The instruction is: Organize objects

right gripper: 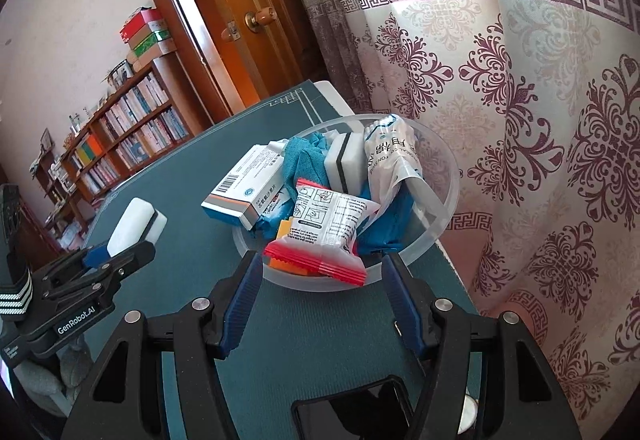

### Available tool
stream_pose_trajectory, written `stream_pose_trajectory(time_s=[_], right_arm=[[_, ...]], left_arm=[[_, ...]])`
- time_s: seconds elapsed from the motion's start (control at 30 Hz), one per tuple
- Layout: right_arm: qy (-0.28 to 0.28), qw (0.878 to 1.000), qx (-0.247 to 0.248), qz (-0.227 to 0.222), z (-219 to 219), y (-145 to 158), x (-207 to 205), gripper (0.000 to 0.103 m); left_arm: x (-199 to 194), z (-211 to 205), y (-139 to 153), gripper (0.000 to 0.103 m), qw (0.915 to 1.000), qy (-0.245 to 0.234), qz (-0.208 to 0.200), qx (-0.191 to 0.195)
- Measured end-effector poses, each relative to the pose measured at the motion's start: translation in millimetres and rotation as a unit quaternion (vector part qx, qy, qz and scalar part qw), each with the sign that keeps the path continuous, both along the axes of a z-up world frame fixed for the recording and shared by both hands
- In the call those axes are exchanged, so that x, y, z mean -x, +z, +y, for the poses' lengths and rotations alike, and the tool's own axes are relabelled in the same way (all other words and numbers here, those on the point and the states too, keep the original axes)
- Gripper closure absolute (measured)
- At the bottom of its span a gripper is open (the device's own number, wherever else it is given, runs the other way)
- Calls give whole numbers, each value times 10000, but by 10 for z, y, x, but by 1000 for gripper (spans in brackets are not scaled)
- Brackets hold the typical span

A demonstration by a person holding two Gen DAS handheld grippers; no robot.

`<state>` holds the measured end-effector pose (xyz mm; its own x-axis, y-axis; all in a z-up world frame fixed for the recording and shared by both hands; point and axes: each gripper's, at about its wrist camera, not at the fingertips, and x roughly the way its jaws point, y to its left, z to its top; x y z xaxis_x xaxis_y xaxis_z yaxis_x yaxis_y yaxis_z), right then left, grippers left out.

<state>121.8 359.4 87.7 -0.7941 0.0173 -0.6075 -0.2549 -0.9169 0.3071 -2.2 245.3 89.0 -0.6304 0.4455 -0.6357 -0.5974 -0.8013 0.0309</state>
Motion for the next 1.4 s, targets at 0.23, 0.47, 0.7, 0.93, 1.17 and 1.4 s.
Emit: stream_pose_trajectory(time_s=[0.23, 0.47, 0.7, 0.93, 1.17, 1.4], right_arm=[[57, 10000, -69, 32, 38, 6, -66, 40], [40, 10000, -5, 49, 122, -19, -71, 40], [32, 10000, 49, 18, 158, -50, -64, 40], [53, 10000, 41, -21, 137, -77, -38, 40], [60, 10000, -24, 2, 94, -48, -44, 40], [16, 10000, -87, -5, 65, -19, -59, 37]], left_arm=[[93, 446, 75, 54, 9991, -394, -143, -111], [309, 785, 5, 54, 9970, -517, -506, -257], [496, 1008, -184, 54, 9945, -569, -821, -319], [521, 998, -207, 46, 9936, -590, -868, -421], [486, 833, -99, 24, 9946, -454, -736, -576], [255, 621, 71, 3, 9996, -18, 171, -235]])
